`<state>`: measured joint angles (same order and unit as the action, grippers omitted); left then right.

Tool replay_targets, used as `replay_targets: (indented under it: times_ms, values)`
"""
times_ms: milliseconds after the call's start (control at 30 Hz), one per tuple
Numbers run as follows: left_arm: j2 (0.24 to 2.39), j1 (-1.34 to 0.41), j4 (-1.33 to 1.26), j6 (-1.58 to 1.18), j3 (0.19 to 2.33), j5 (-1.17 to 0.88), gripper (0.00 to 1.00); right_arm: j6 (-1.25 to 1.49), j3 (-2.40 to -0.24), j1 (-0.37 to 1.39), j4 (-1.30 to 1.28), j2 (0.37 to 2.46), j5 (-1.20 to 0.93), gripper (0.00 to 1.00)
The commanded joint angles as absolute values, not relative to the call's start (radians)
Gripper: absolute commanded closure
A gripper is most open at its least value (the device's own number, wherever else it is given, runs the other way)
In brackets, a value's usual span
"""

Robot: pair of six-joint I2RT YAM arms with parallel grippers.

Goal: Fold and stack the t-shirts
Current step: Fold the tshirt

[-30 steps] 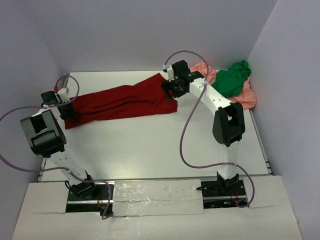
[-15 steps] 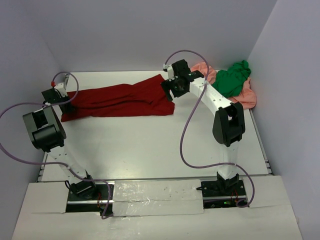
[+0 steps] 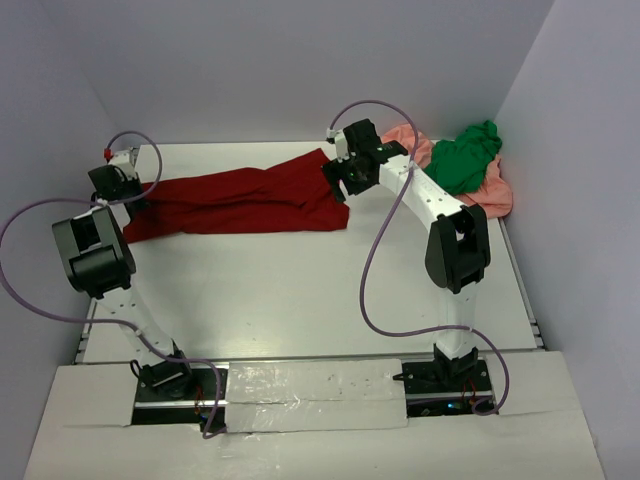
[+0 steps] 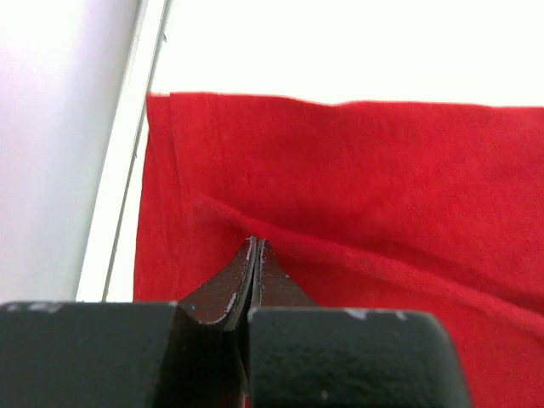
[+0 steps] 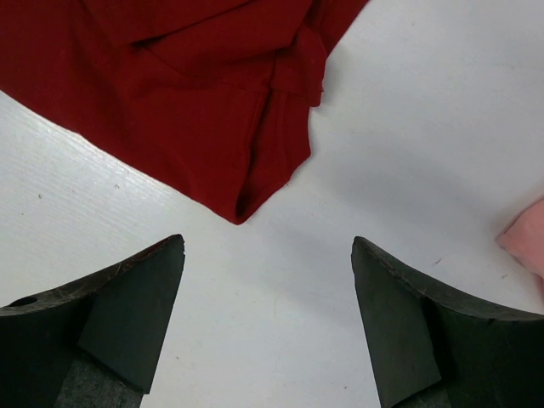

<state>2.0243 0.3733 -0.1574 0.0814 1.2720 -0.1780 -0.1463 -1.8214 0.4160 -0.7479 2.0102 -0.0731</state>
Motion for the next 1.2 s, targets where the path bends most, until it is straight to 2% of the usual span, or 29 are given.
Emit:
replay_targets:
  times_ms: [0,300,500,567,600,667,700,733,833,933,1033,1167]
  values:
    - [2.083,0.362,-0.242,0.058,1.357,-0.143,1.0,-0.143,-1.856,0.411,-0.742,1.959,-0.084,0.14]
    - [2.206,0.33,-0.279,0.026,1.511,-0.033,1.0,-0.141,-1.79,0.411,-0.715,1.93,-0.092,0.14]
    - [2.166,0.314,-0.454,-0.063,1.457,0.144,1.0,-0.14,-1.749,0.416,-0.698,1.936,-0.126,0.14]
    - [2.123,0.313,-0.483,-0.09,1.413,0.131,1.0,-0.146,-1.747,0.423,-0.707,1.948,-0.138,0.13]
    - [2.076,0.311,-0.473,-0.095,1.404,0.048,1.0,-0.147,-1.737,0.431,-0.701,1.951,-0.137,0.13]
    - [2.028,0.298,-0.414,-0.097,1.378,-0.021,0.83,-0.15,-1.729,0.439,-0.696,1.954,-0.14,0.12]
    - [1.987,0.292,-0.375,-0.086,1.378,-0.132,0.76,-0.149,-1.723,0.443,-0.695,1.957,-0.137,0.11]
    - [1.97,0.288,-0.327,-0.08,1.374,-0.187,0.6,-0.149,-1.724,0.449,-0.696,1.965,-0.135,0.11]
    - [1.898,0.241,-0.18,-0.04,1.326,-0.318,0.41,-0.147,-1.72,0.453,-0.696,1.968,-0.135,0.1]
    - [1.821,0.209,-0.123,-0.011,1.241,-0.42,0.34,-0.149,-1.715,0.456,-0.692,1.971,-0.137,0.1]
    - [1.786,0.178,-0.068,0.026,1.2,-0.541,0.33,-0.147,-1.726,0.457,-0.698,1.98,-0.141,0.1]
    - [1.818,0.117,-0.017,0.049,1.184,-0.578,0.32,-0.149,-1.738,0.465,-0.704,1.985,-0.14,0.1]
